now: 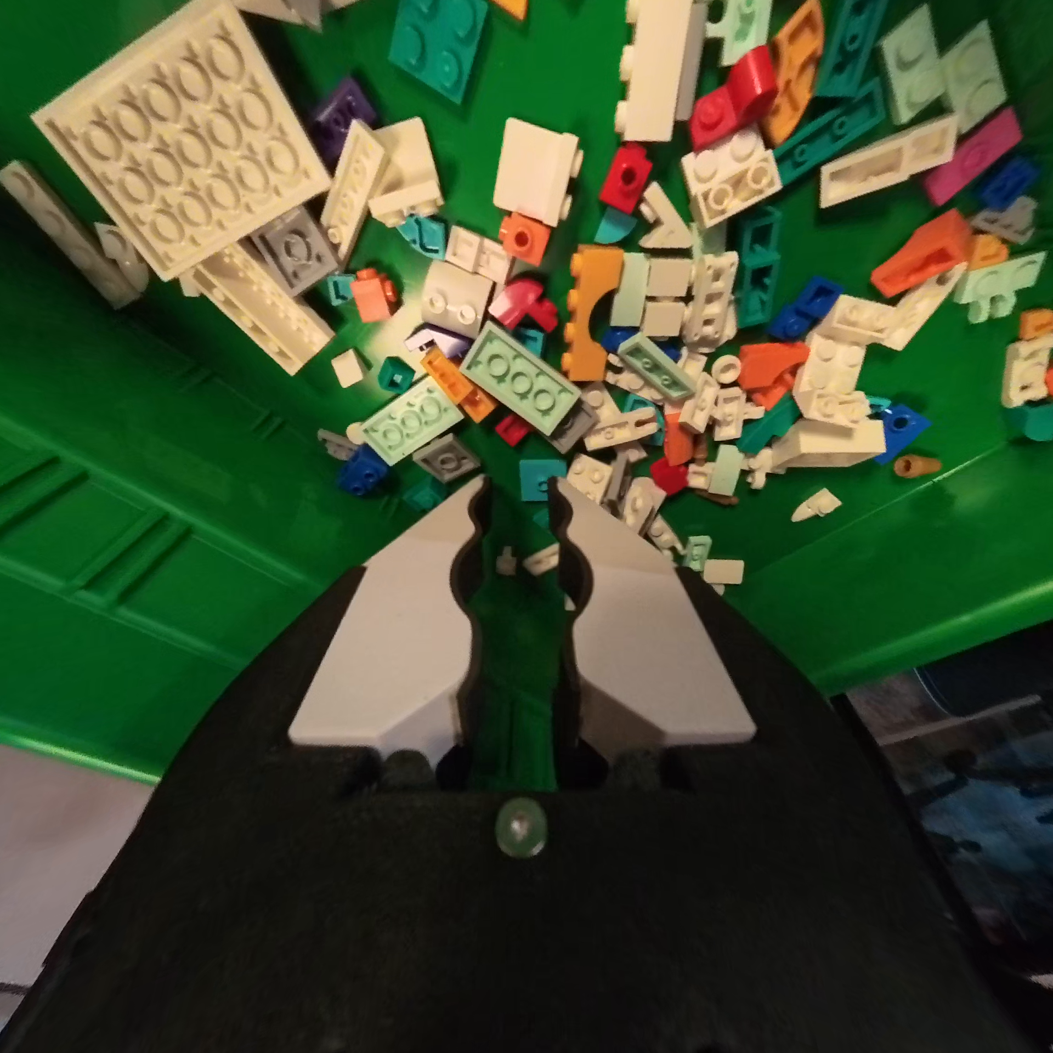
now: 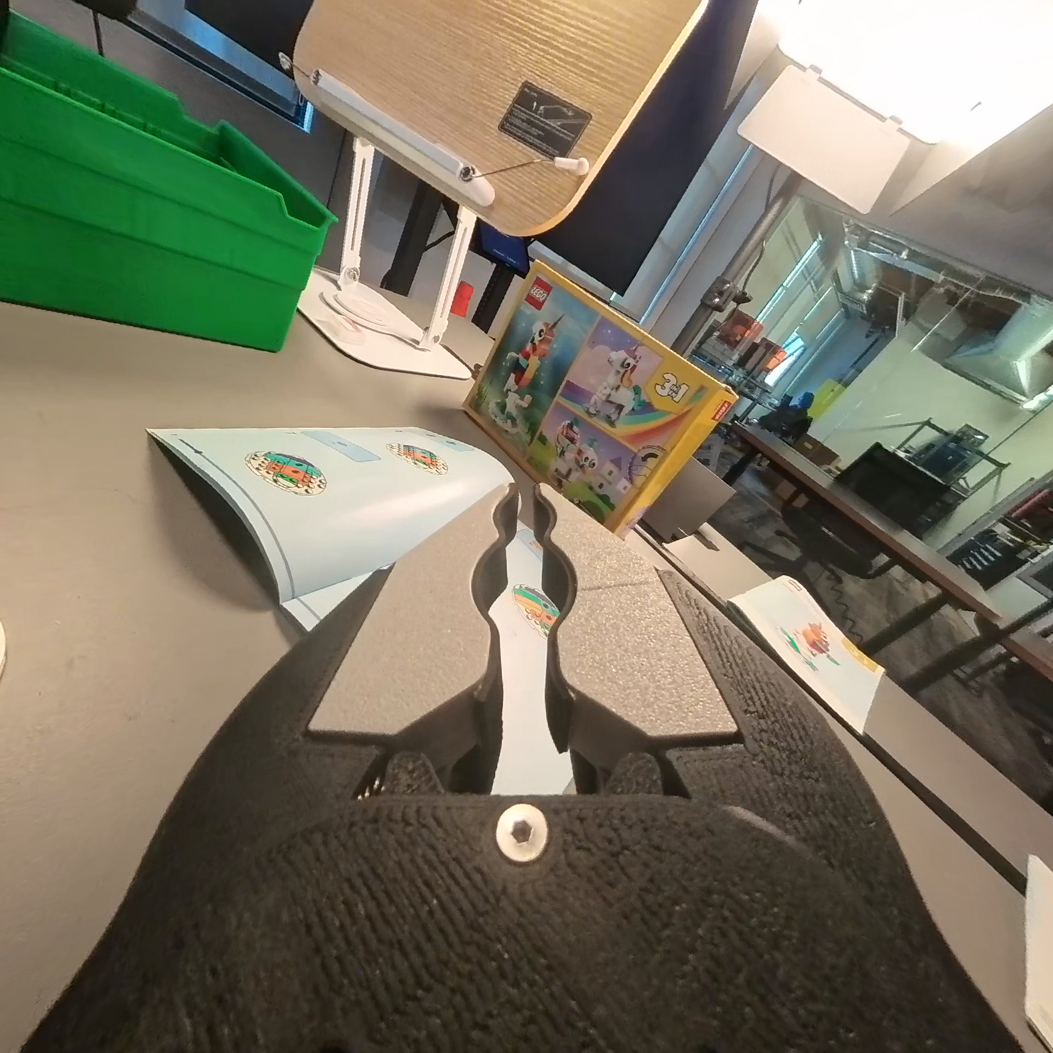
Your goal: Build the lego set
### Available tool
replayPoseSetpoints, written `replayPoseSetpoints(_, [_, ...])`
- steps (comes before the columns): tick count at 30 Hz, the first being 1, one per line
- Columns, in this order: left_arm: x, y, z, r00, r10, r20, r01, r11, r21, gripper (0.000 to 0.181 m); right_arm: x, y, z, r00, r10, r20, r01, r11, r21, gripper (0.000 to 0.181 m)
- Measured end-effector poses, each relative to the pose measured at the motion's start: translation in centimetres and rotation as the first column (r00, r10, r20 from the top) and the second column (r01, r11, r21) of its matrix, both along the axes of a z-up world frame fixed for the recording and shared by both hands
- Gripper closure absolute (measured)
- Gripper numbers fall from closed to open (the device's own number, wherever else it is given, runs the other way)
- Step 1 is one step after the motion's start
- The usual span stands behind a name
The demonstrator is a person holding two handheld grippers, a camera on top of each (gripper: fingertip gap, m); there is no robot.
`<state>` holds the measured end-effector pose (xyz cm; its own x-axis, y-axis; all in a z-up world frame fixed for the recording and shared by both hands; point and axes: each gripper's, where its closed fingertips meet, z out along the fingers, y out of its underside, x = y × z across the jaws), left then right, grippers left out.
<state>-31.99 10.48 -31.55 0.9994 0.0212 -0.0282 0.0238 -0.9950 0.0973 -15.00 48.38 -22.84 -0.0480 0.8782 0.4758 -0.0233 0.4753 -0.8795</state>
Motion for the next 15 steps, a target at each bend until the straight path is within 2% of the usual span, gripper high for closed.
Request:
replayPoseSetpoints(7, [1.8, -0.4, -0.2, 0.992, -0.023, 0.124, 0.02, 1.0, 0.023, 0.152, 0.0, -0.1, -0.1, 1.0, 0.003, 0.008, -0.004, 1.0, 0.007, 0.178])
replayPoseSetpoints(10, [1.4, -0.6, -0.2, 0.994, -0.059, 0.091, 0.056, 0.998, 0.036, 0.157, -0.1, -0.2, -0.2, 1.0, 0.004, 0.011, -0.005, 1.0, 0.011, 0.178])
replayPoseSetpoints(15, [0.5, 0.0, -0.3, 0.998, -0.052, 0.032, 0.05, 0.996, 0.072, 0.158, -0.1, -0.2, -0.3, 1.0, 0.005, 0.016, -0.006, 1.0, 0.018, 0.178])
